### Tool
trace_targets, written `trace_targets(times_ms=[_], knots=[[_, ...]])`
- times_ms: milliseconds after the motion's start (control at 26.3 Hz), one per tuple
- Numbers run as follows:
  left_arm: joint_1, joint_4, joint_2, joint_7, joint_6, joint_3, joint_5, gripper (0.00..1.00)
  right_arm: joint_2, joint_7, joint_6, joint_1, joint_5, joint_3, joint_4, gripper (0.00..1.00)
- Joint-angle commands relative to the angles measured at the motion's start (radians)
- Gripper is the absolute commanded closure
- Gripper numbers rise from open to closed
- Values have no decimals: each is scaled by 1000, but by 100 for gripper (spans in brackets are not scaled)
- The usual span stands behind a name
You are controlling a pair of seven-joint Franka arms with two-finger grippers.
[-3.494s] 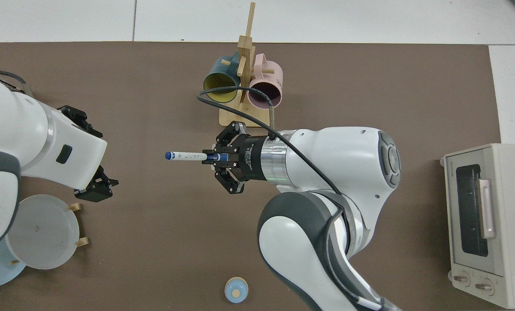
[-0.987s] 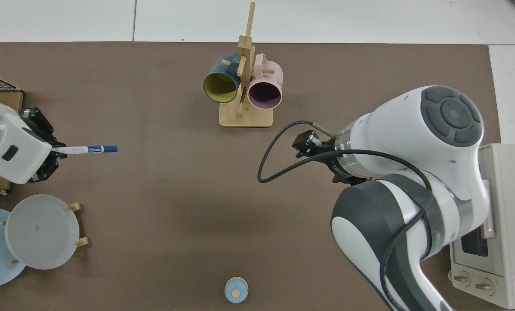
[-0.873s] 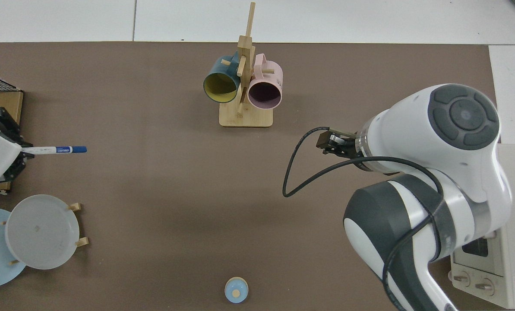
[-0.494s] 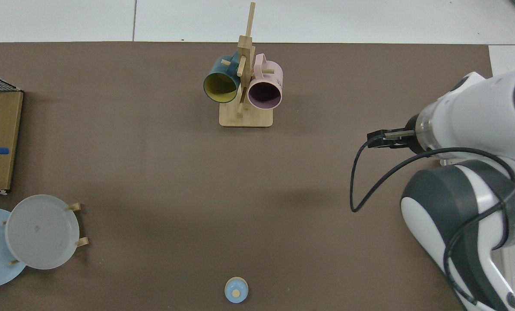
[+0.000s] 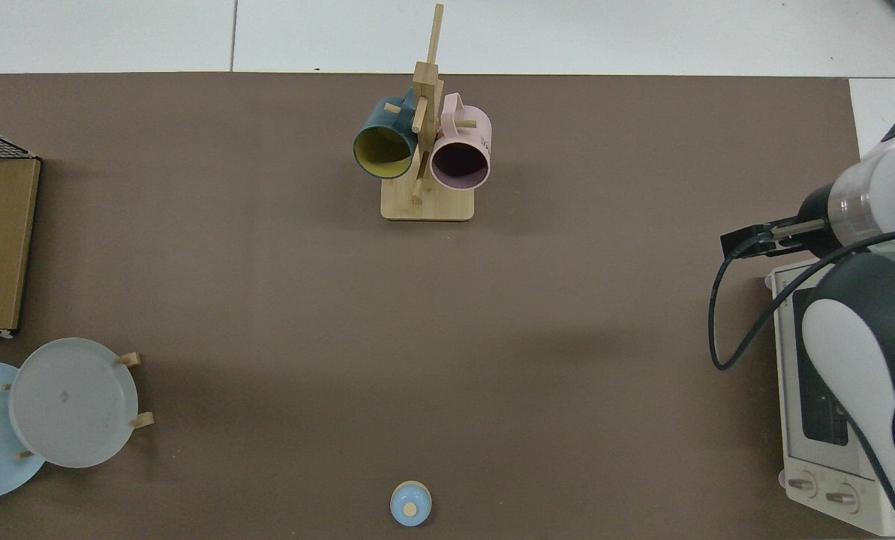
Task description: Put markers into pen holder
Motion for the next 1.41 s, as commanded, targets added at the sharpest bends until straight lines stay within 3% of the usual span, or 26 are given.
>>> trace_targets(times_ms=[0,380,759,1291,1329,1367], knots=[[1,92,64,32,17,41,60,100,3,-22,-99,-48,32,15,39,0],[21,96,79,55,143,44,85,100,-20,172,-110,-48,41,18,30,0],[24,91,122,46,137,41,106,100,-20,-1,-99,-60,41,18,27,0],[24,62,168,-83,69,41,143,99,-20,-7,-99,-71,43,19,27,0],[24,59,168,-92,66,41,143,79,-22,-7,-101,-71,45,19,26,0],[24,56,168,-100,61,41,143,34,-22,-7,-101,-72,57,19,24,0]])
